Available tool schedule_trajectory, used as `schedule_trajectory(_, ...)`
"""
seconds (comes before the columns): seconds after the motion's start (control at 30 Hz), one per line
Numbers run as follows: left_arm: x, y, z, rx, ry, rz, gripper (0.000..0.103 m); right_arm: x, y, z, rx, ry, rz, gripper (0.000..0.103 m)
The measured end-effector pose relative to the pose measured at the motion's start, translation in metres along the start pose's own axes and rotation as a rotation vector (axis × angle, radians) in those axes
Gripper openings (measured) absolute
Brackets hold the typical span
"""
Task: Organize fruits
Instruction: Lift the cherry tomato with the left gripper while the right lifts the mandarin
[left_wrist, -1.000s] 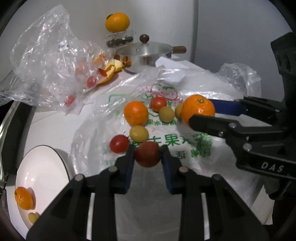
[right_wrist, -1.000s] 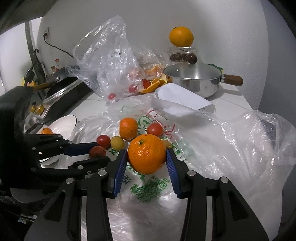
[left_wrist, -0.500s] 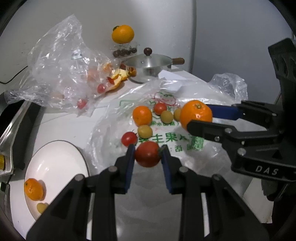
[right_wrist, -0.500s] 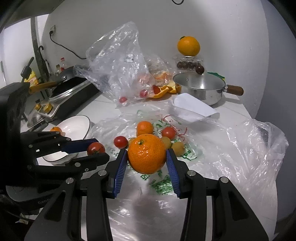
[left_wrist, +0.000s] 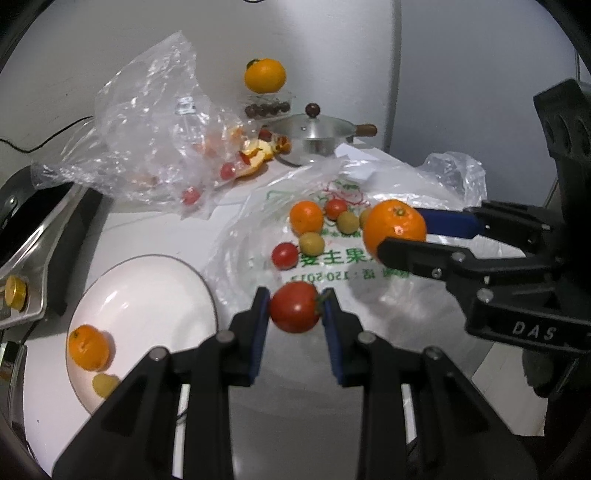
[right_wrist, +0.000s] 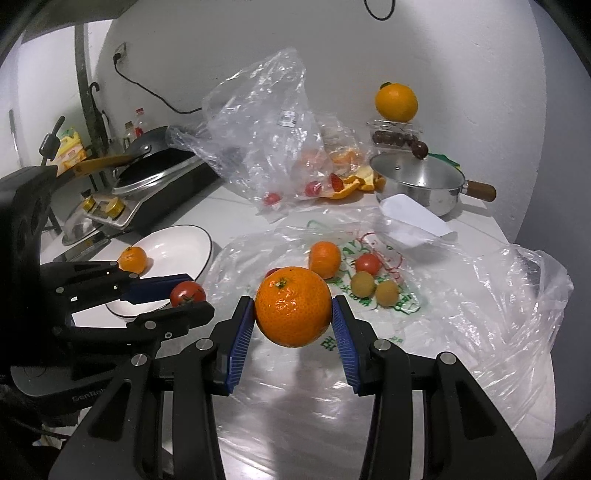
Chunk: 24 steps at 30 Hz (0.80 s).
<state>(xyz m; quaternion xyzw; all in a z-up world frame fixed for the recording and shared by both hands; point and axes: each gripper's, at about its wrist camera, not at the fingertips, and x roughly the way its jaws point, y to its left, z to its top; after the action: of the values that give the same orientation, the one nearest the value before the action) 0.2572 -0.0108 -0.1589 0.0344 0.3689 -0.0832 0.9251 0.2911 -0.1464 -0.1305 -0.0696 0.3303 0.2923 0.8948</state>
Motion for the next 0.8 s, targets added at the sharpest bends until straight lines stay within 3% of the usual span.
schedule_trajectory(0.8, -0.025, 0.063, -0.047, -0.086, -0.012, 0.065, 0.029, 0.020, 0.067, 0.002, -0.066, 0.043, 0.028, 0.045)
